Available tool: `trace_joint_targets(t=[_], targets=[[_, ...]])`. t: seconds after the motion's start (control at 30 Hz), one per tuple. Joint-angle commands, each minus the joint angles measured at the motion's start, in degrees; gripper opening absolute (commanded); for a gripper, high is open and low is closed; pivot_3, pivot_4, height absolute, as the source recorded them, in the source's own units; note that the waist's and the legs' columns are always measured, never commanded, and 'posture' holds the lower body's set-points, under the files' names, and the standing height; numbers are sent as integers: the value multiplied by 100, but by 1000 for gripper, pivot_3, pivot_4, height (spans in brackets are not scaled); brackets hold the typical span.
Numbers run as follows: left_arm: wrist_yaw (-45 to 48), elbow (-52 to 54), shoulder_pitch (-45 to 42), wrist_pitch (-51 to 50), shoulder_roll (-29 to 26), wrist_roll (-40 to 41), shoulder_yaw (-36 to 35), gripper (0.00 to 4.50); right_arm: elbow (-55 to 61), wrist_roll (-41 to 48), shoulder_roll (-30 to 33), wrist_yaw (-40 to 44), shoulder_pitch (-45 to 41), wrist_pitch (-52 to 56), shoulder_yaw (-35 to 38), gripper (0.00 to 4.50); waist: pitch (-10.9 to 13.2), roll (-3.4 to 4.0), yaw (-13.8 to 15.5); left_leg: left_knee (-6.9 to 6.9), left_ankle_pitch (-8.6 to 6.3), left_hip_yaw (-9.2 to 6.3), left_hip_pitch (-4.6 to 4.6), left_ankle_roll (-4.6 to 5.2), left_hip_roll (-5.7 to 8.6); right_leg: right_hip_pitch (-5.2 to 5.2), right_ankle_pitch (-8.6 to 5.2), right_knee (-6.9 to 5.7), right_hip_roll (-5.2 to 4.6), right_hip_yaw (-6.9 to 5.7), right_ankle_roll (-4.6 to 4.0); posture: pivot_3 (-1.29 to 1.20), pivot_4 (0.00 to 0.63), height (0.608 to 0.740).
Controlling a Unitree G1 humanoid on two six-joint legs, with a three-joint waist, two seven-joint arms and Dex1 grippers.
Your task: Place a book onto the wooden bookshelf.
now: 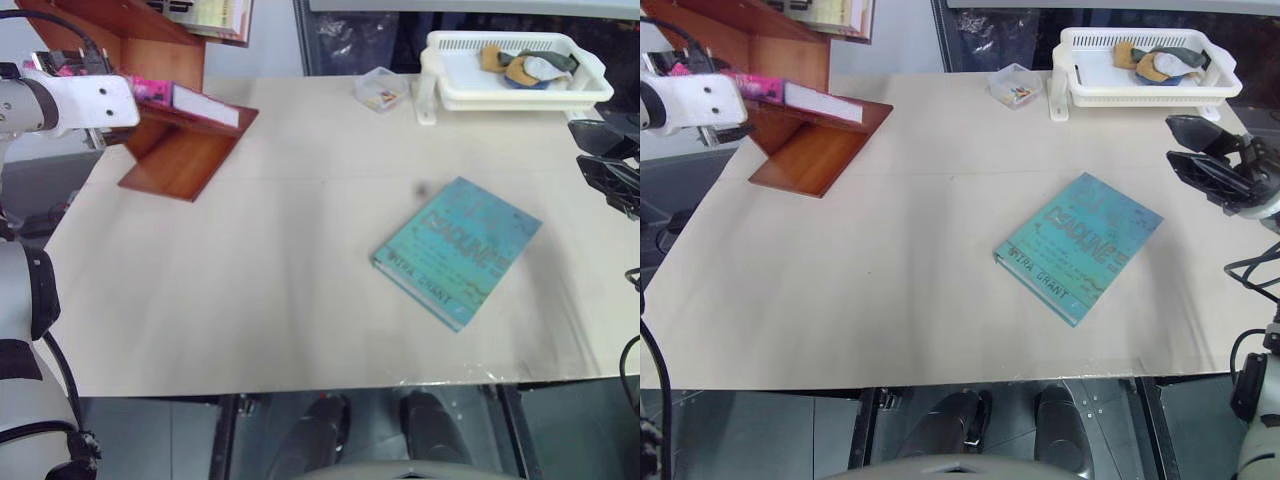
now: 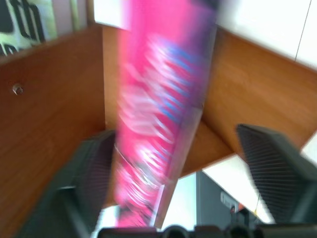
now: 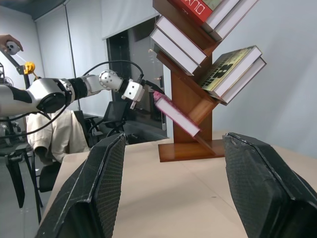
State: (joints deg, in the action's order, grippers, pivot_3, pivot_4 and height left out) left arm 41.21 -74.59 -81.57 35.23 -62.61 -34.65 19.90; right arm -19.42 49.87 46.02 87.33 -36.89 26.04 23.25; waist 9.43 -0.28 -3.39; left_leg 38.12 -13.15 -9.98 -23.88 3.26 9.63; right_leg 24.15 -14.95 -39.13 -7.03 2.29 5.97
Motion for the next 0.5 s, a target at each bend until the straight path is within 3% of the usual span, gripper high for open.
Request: trace_joint_targets(t=[0.03, 0.5], targets=[[-114, -20, -156, -111, -155, -43, -16, 4374, 123, 70, 104, 105, -15, -42, 196, 3177, 0, 0, 6, 0, 0, 0, 0, 0, 0, 0, 0, 0, 0, 0, 0, 0, 150, 740], [-245, 104, -295, 21, -225, 7, -90, 4374, 84, 48, 121, 105, -21, -78, 221, 3177, 1, -1, 0, 0, -1, 1, 0, 1, 0, 1, 0, 0, 0, 1, 0, 0, 150, 740]])
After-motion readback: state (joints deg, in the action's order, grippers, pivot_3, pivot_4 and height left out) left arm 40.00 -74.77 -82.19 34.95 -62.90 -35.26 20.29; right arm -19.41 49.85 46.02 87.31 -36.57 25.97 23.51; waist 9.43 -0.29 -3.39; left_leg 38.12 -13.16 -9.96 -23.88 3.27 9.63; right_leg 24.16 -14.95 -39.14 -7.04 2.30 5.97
